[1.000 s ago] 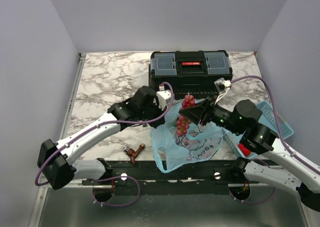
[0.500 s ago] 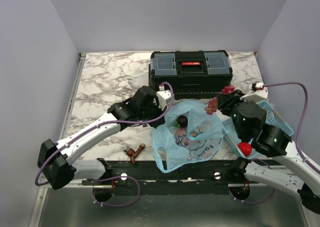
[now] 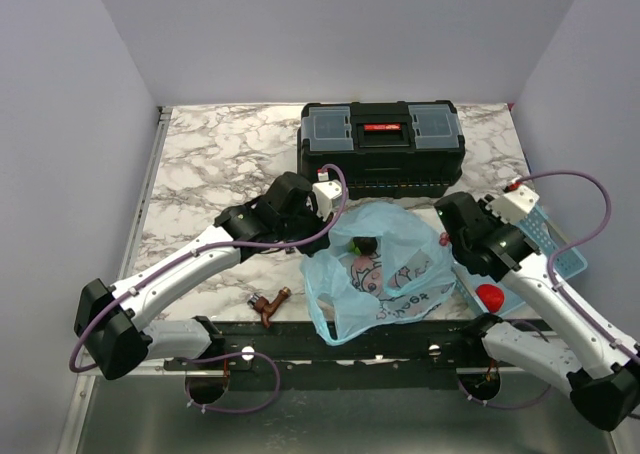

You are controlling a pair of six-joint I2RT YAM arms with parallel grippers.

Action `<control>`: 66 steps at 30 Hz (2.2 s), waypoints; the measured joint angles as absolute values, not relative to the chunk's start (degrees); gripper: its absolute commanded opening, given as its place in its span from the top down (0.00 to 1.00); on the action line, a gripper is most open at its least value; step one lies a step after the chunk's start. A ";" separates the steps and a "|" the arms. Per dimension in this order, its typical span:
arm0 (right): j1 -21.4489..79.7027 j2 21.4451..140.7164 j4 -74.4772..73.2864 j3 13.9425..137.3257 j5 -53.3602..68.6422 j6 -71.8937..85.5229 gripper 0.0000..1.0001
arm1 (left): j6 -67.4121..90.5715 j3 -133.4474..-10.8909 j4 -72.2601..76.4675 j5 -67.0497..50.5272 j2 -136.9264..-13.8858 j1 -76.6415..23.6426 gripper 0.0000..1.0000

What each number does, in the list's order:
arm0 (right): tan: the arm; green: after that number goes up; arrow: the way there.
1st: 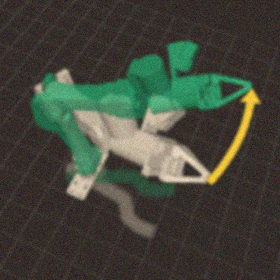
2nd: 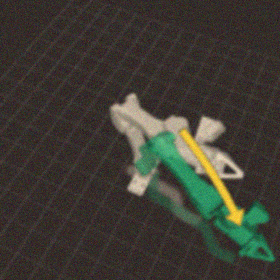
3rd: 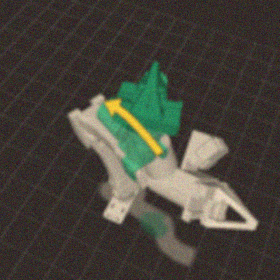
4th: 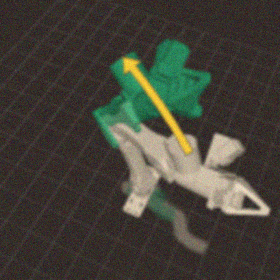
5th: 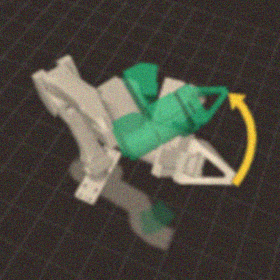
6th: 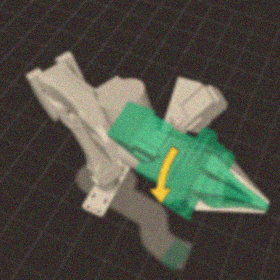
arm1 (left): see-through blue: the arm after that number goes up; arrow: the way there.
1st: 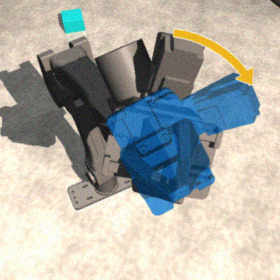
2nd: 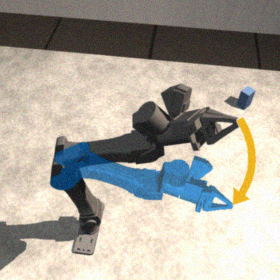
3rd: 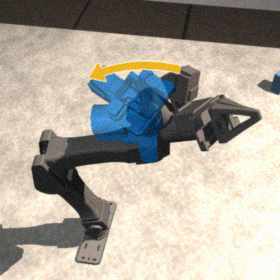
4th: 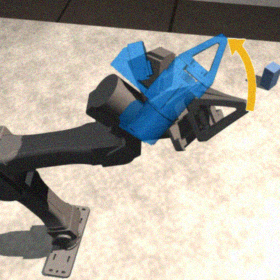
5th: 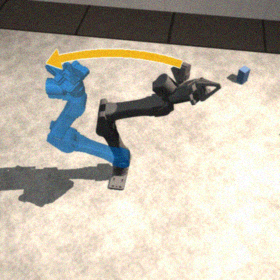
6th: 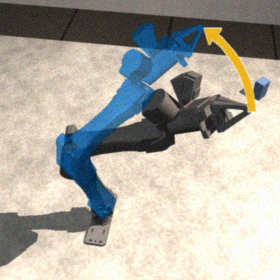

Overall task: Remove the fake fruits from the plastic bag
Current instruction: Place the fake fruit in the bin, then take out the fake fruit from the plastic bag.

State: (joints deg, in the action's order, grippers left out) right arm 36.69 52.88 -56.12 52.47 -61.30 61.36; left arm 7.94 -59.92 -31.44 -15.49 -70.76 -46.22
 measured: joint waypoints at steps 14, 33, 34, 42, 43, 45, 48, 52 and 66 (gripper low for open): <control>-15.49 55.02 -36.99 36.03 -29.02 52.25 0.99 | 7.94 -59.31 -31.22 -15.66 -68.03 -46.22 1.00; -23.27 52.29 -36.18 33.19 -23.68 54.61 0.08 | 9.10 -58.26 -28.36 -17.72 -72.53 -46.26 1.00; -23.27 51.46 -36.82 33.61 -23.29 54.61 0.04 | 9.21 -58.33 -28.36 -17.69 -72.55 -46.26 1.00; -23.29 39.90 -40.80 42.39 -11.22 51.24 0.00 | 8.73 -58.87 -27.22 -17.15 -72.38 -46.26 1.00; -23.29 38.04 -41.08 43.68 -8.64 50.19 0.00 | 8.49 -58.87 -26.96 -17.10 -72.31 -46.26 1.00; -23.27 34.48 -41.28 46.83 -1.96 47.62 0.00 | 8.12 -58.87 -26.50 -17.08 -72.10 -46.26 1.00; -22.94 32.86 -41.06 52.21 7.73 44.88 0.00 | 7.57 -58.59 -25.61 -16.97 -71.68 -46.26 1.00; -21.17 35.07 -37.26 55.68 21.32 43.33 0.00 | 6.76 -58.00 -24.56 -16.51 -71.29 -46.26 1.00; 8.84 51.59 -27.57 59.92 36.12 44.75 0.06 | 6.42 -57.93 -24.53 -16.36 -71.37 -46.28 1.00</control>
State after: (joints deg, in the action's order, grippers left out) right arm 8.84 51.59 -27.57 59.92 36.12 44.75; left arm 6.42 -57.93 -24.53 -16.36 -71.37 -46.28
